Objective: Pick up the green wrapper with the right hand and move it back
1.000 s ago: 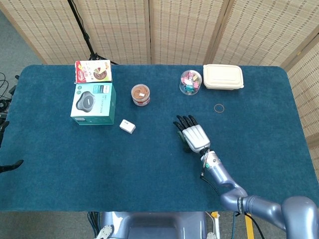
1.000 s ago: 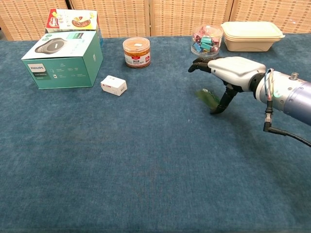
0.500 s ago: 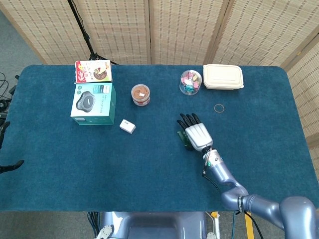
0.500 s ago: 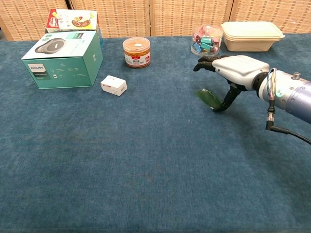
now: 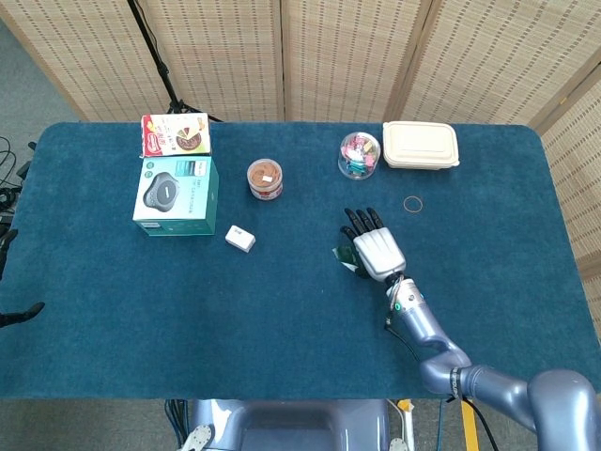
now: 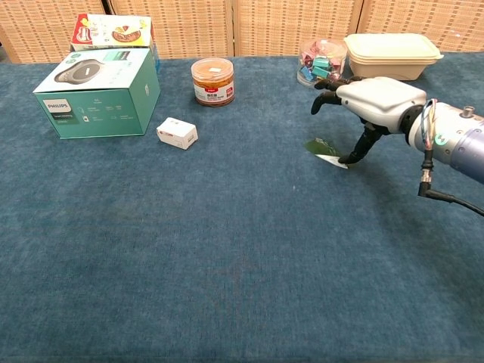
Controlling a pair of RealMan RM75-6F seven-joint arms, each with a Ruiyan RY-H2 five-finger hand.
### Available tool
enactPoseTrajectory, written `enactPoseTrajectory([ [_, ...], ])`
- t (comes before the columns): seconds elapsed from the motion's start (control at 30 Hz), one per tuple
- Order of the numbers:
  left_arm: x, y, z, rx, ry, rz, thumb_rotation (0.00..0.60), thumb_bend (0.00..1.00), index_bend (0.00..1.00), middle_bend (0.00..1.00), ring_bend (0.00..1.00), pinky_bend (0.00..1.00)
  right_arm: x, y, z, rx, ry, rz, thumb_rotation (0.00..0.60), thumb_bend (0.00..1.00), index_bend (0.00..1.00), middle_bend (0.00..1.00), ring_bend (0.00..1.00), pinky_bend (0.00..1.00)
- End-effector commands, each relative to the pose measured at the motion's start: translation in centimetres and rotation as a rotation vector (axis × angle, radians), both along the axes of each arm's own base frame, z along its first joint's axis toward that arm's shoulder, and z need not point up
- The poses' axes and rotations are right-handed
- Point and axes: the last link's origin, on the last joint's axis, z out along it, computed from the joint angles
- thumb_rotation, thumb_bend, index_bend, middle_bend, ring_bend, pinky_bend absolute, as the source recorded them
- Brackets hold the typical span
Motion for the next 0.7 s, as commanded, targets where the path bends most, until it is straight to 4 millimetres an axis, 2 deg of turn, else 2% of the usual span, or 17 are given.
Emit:
enactPoseTrajectory([
  [0.03,0.00,0.00,0.03,0.001,-0.001,0.000,0.600,0.00,0.00,0.00,0.00,0.00,0.01,0.14,-0.06,0.019,-0.013,-0.009,0.600,0.00,0.26,0.00,0.00,0.00],
  [0.33,-0.08,0.01,0.16,0.003,-0.006,0.001,0.600,0.00,0.00,0.00,0.00,0.00,0.10,0.14,-0.14,0.059,-0.033,-0.034,0.600,0.00,0.38,0.00,0.00,0.00],
  [0.5,-0.10,0.01,0.16,0.003,-0.007,0.001,0.600,0.00,0.00,0.00,0.00,0.00,0.05,0.14,-0.21,0.078,-0.032,-0.046,0.600,0.11,0.44,0.00,0.00,0.00],
  [0.7,-0.07,0.05,0.14,0.002,-0.008,0.000,0.600,0.00,0.00,0.00,0.00,0.00,0.09,0.03,-0.05,0.100,-0.040,-0.064,0.600,0.14,0.48,0.00,0.00,0.00],
])
